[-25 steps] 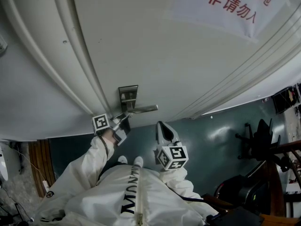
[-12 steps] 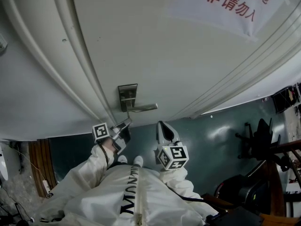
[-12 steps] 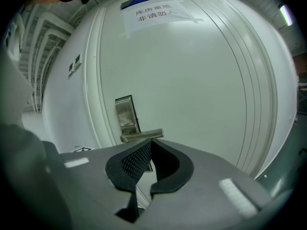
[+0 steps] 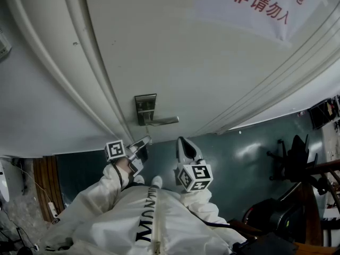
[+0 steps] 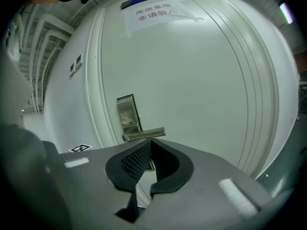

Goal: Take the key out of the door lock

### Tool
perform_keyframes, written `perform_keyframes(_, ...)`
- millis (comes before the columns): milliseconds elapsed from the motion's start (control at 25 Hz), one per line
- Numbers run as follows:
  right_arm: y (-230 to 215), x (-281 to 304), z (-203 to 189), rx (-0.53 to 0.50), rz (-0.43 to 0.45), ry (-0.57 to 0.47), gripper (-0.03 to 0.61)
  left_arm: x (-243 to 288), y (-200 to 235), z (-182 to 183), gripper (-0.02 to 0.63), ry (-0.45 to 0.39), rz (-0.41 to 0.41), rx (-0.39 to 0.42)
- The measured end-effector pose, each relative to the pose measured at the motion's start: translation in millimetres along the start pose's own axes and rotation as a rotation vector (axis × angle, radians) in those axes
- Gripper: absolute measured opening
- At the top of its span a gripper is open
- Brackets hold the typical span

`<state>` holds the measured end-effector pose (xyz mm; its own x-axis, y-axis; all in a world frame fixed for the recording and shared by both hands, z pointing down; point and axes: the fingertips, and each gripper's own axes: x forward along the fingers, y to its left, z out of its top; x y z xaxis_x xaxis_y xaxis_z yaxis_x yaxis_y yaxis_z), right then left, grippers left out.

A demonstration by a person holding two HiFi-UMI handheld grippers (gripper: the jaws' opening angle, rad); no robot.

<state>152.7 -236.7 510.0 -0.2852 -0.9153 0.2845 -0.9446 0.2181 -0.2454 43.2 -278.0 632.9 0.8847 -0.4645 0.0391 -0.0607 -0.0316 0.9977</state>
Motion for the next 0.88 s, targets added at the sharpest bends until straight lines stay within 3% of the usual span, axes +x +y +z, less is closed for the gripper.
perform_keyframes(200, 0, -1, 0, 0.002, 0.002, -0.002, 0.0, 2, -17, -3, 0.021, -0.004, -0.036, 0.015)
perform_keyframes(400, -1, -2, -1, 0.004, 0.007, -0.003, 0.0, 0, -33, -7, 0.021, -0.006, -0.041, 0.116)
perform_keyframes(880, 8, 3, -3, -0.004, 0.043, 0.0, 0.0, -32, -47, 12, 0.021, -0.029, 0.303, 0.722)
